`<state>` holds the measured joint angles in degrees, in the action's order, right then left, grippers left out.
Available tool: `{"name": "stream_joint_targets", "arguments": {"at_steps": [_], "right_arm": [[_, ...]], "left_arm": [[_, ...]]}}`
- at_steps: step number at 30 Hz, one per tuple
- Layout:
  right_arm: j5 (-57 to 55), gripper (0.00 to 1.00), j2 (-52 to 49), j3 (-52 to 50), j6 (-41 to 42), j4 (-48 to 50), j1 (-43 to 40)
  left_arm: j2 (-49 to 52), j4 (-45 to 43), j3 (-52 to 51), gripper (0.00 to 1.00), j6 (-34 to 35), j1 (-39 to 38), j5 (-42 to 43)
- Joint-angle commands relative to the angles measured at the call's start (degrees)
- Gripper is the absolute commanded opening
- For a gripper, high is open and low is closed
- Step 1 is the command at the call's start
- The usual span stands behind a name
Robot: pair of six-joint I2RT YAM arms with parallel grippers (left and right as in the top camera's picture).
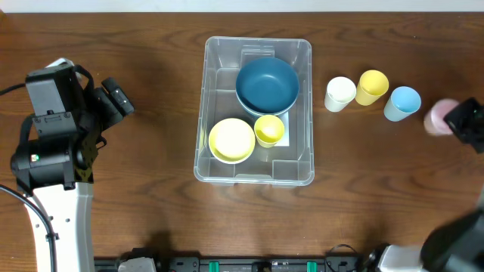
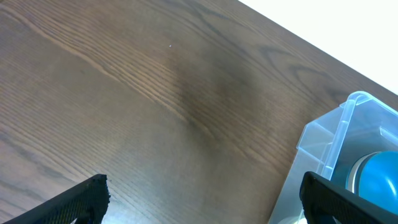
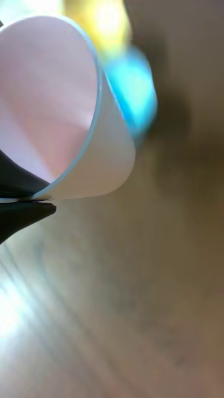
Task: Pack container
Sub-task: 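Grasp the pink cup with the right gripper, then place the pink cup into the yellow cup in the bin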
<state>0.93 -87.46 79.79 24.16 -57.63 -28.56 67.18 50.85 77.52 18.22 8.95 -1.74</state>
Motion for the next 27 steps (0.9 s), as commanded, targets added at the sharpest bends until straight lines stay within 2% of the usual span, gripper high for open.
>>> {"name": "stream_joint_targets", "arguments": {"at_steps": [1,5,8,11,15,21,27], "right_arm": [[9.51,0.01,8.87,0.35,-3.72,-0.44,8.63],[10.01,0.01,15.04,0.35,-6.08,0.04,24.87],[9.01,0.01,15.58,0.35,-6.69,1.29,37.9],[4.79,0.01,13.25,0.35,-6.62,2.58,49.07],[2.16,0.01,7.28,0.35,-6.4,4.33,58.4],[-4.13,0.01,-2.25,0.35,-4.26,4.31,62.36],[-6.1,0.01,-4.92,0.35,-4.33,5.92,62.07]], "left_arm": [[-0.2,0.11,0.98,0.98,0.09,0.31,-0.46],[-0.2,0.11,0.98,0.98,0.09,0.31,-0.46],[-0.2,0.11,0.98,0.98,0.09,0.31,-0.46],[-0.2,0.11,0.98,0.98,0.09,0.31,-0.46],[-0.2,0.11,0.98,0.98,0.09,0.31,-0.46],[-0.2,0.11,0.98,0.98,0.09,0.31,-0.46],[-0.2,0.11,0.98,0.98,0.09,0.31,-0.46]]}}
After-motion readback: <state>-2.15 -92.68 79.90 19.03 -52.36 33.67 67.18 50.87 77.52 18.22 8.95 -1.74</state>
